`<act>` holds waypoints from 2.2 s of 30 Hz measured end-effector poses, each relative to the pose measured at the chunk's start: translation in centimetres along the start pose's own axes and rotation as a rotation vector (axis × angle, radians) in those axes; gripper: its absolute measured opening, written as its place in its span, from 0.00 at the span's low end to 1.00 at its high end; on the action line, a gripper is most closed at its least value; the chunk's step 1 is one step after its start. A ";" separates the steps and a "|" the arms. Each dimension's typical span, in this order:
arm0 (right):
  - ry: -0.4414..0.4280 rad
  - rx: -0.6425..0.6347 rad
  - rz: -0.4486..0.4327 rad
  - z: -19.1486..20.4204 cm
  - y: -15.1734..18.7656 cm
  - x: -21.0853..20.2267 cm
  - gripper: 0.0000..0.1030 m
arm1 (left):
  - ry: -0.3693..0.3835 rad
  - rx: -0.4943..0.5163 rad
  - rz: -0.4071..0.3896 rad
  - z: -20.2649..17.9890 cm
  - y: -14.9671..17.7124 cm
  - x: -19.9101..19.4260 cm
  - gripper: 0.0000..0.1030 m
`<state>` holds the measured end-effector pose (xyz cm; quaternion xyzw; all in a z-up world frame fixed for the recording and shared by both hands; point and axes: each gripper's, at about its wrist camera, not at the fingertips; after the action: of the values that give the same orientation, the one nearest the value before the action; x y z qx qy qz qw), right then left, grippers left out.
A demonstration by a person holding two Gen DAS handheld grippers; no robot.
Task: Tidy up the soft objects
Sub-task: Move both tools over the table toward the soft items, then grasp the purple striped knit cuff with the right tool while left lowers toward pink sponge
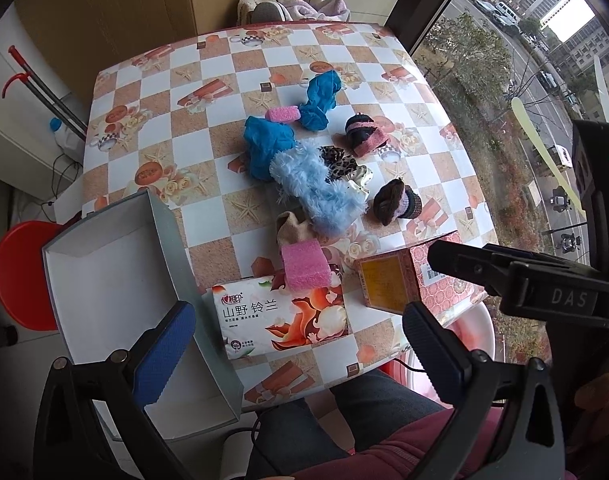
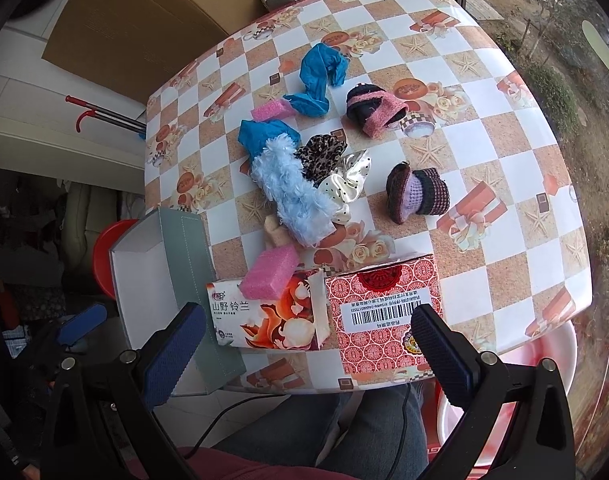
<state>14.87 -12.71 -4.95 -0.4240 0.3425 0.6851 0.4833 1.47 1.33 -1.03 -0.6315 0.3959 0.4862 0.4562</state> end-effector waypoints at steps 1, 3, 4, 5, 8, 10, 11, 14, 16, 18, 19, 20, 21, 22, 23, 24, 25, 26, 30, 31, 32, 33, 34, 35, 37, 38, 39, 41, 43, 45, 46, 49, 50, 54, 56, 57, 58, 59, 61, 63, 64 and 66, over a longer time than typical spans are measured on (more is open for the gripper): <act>-0.001 0.006 0.002 -0.2 -0.1 0.0 1.00 | 0.001 0.001 0.005 0.0 -0.1 0.2 1.00; -0.003 0.019 0.006 -0.7 -0.5 0.0 1.00 | 0.003 0.003 0.015 -0.2 -0.3 0.4 1.00; -0.003 0.025 0.007 -0.9 -0.6 0.0 1.00 | 0.003 0.005 0.020 -0.3 -0.4 0.5 1.00; -0.004 0.032 0.008 -1.1 -0.8 0.0 1.00 | 0.003 0.007 0.023 -0.3 -0.5 0.6 1.00; -0.005 0.053 0.005 -1.8 -1.4 -0.1 1.00 | 0.003 0.012 0.033 -0.6 -0.9 0.9 1.00; -0.005 0.067 0.001 -2.3 -2.0 -0.1 1.00 | 0.002 0.012 0.040 -0.6 -1.1 1.2 1.00; -0.004 0.072 -0.002 -2.5 -2.2 -0.2 1.00 | 0.002 0.010 0.044 -0.5 -1.3 1.3 1.00; -0.004 0.095 -0.011 -3.3 -3.2 -0.4 1.00 | 0.001 -0.001 0.051 -0.2 -1.6 1.7 1.00; -0.003 0.109 -0.014 -3.8 -3.9 -0.6 1.00 | -0.006 -0.012 0.050 0.1 -1.9 1.8 1.00; -0.003 0.121 -0.022 -4.3 -4.6 -0.9 1.00 | -0.017 -0.027 0.045 0.7 -2.2 2.1 1.00; 0.000 0.126 -0.026 -4.6 -5.0 -1.0 1.00 | -0.021 -0.034 0.045 1.1 -2.4 2.2 1.00; 0.004 0.132 -0.029 -4.9 -5.3 -1.1 1.00 | -0.027 -0.043 0.047 1.4 -2.6 2.5 1.00; 0.006 0.137 -0.032 -5.2 -5.6 -1.1 1.00 | -0.033 -0.052 0.052 1.9 -2.8 2.8 1.00; 0.010 0.144 -0.034 -5.6 -6.2 -1.1 1.00 | -0.037 -0.060 0.057 2.3 -3.1 3.2 1.00; 0.018 0.150 -0.034 -6.0 -6.6 -1.0 1.00 | -0.038 -0.066 0.060 2.6 -3.4 3.5 1.00; 0.023 0.156 -0.033 -6.4 -6.9 -1.0 1.00 | -0.040 -0.070 0.063 3.0 -3.9 3.9 1.00; 0.026 0.166 -0.029 -6.9 -7.4 -0.8 1.00 | -0.042 -0.073 0.063 3.2 -4.3 4.3 1.00; 0.030 0.173 -0.024 -7.3 -7.8 -0.7 1.00 | -0.046 -0.072 0.060 3.4 -4.7 4.6 1.00; 0.071 0.174 0.001 -8.7 -9.1 0.5 1.00 | -0.074 -0.064 0.064 4.4 -7.1 6.9 1.00; 0.078 0.170 0.016 -9.0 -9.5 1.1 1.00 | -0.076 -0.066 0.068 4.7 -7.7 7.7 1.00; 0.085 0.167 0.031 -9.2 -9.8 1.6 1.00 | -0.076 -0.074 0.076 5.2 -8.4 8.5 1.00; 0.092 0.162 0.045 -9.5 -10.2 2.2 1.00 | -0.073 -0.087 0.086 5.8 -9.2 9.3 1.00; 0.099 0.155 0.059 -9.6 -10.5 2.8 1.00 | -0.063 -0.102 0.093 6.3 -9.8 10.1 1.00; 0.106 0.148 0.074 -9.8 -10.8 3.4 1.00 | -0.055 -0.118 0.098 6.8 -10.6 10.8 1.00; 0.118 0.132 0.100 -9.9 -11.5 4.5 1.00 | -0.057 -0.126 0.104 7.4 -12.1 11.9 1.00; 0.123 0.123 0.114 -10.0 -11.8 5.1 1.00 | -0.065 -0.119 0.105 7.5 -12.9 12.3 1.00; 0.131 0.113 0.127 -10.0 -12.2 5.7 1.00 | -0.076 -0.107 0.107 7.5 -13.8 12.8 1.00; 0.142 0.087 0.151 -9.8 -12.8 7.0 1.00 | -0.092 -0.069 0.113 7.3 -15.7 13.9 1.00; 0.156 0.053 0.181 -9.4 -13.2 8.6 1.00 | -0.107 -0.033 0.124 7.0 -17.1 15.1 1.00; 0.156 0.028 0.216 -9.0 -13.6 10.2 1.00 | -0.110 -0.004 0.138 6.7 -18.4 16.4 1.00; 0.151 0.017 0.231 -8.9 -13.7 10.8 1.00 | -0.112 0.009 0.147 6.6 -19.0 17.1 1.00; 0.141 -0.022 0.277 -8.3 -14.0 13.0 1.00 | -0.133 0.046 0.179 6.2 -20.4 19.3 1.00; 0.139 -0.031 0.287 -8.1 -14.0 13.6 1.00 | -0.143 0.054 0.190 6.2 -20.6 19.9 1.00; 0.132 -0.049 0.333 -7.9 -14.6 15.8 1.00 | -0.154 0.050 0.233 6.9 -21.4 22.2 1.00; 0.132 -0.050 0.359 -7.9 -14.8 16.8 1.00 | -0.167 0.042 0.246 7.4 -21.5 22.8 0.87; 0.134 -0.053 0.365 -7.9 -14.8 17.1 1.00 | -0.167 0.036 0.257 7.6 -21.6 23.1 0.81; 0.136 -0.056 0.368 -7.9 -14.7 17.4 1.00 | -0.162 0.025 0.262 7.9 -21.6 23.3 0.71; 0.138 -0.057 0.369 -7.9 -14.7 17.6 1.00 | -0.141 0.015 0.260 8.2 -21.6 23.3 0.57; 0.137 -0.053 0.364 -8.0 -14.5 17.8 0.93 | -0.093 -0.004 0.251 8.7 -21.5 23.4 0.29; 0.129 -0.043 0.357 -8.3 -14.5 17.8 0.63 | -0.079 -0.020 0.218 9.1 -21.4 22.9 0.12; 0.124 -0.038 0.350 -8.4 -14.7 17.7 0.63 | -0.082 -0.024 0.196 9.3 -21.3 22.6 0.10; 0.110 -0.038 0.325 -9.0 -14.8 17.2 0.59 | -0.092 -0.021 0.157 9.6 -21.2 21.7 0.07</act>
<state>28.22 -9.80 -25.15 -0.4090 0.4194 0.7363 0.3386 23.69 15.08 -19.25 -0.5804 0.4177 0.5529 0.4278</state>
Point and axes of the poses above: each gripper's, at about its wrist camera, not at the fingertips, and x roughly the way its jaws point, z to its left, y to its underside, and after that the axes turned 15 degrees about x, right-handed
